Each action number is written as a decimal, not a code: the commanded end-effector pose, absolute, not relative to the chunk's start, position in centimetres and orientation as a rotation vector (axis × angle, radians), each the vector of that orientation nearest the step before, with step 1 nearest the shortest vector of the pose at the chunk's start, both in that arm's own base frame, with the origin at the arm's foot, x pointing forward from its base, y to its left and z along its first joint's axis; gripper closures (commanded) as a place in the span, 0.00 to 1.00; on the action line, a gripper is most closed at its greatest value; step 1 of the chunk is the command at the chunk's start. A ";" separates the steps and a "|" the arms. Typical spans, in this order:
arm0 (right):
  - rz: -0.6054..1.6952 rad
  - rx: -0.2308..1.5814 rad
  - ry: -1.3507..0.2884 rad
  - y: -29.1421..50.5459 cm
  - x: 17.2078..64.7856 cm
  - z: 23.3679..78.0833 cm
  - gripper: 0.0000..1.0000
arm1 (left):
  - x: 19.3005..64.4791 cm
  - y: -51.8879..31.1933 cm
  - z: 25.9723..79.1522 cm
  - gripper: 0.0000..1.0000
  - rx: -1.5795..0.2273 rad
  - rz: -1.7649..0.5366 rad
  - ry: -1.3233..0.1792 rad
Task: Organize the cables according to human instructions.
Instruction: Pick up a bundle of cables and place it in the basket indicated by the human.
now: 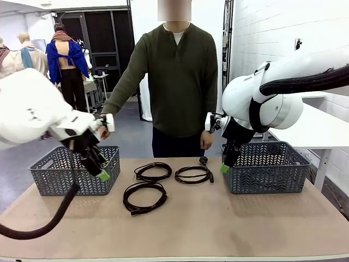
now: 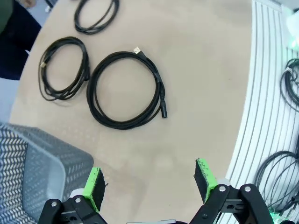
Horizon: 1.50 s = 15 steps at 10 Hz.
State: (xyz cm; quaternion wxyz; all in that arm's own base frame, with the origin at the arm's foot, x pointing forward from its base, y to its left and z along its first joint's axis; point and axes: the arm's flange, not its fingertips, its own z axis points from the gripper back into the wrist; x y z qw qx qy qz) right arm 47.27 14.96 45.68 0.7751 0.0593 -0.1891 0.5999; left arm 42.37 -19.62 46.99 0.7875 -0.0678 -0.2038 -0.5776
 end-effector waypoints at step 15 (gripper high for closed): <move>1.293 0.118 -0.410 14.9 47.4 45.7 0.00 | 45.7 -25.4 43.1 0.00 -0.085 -1.285 -0.357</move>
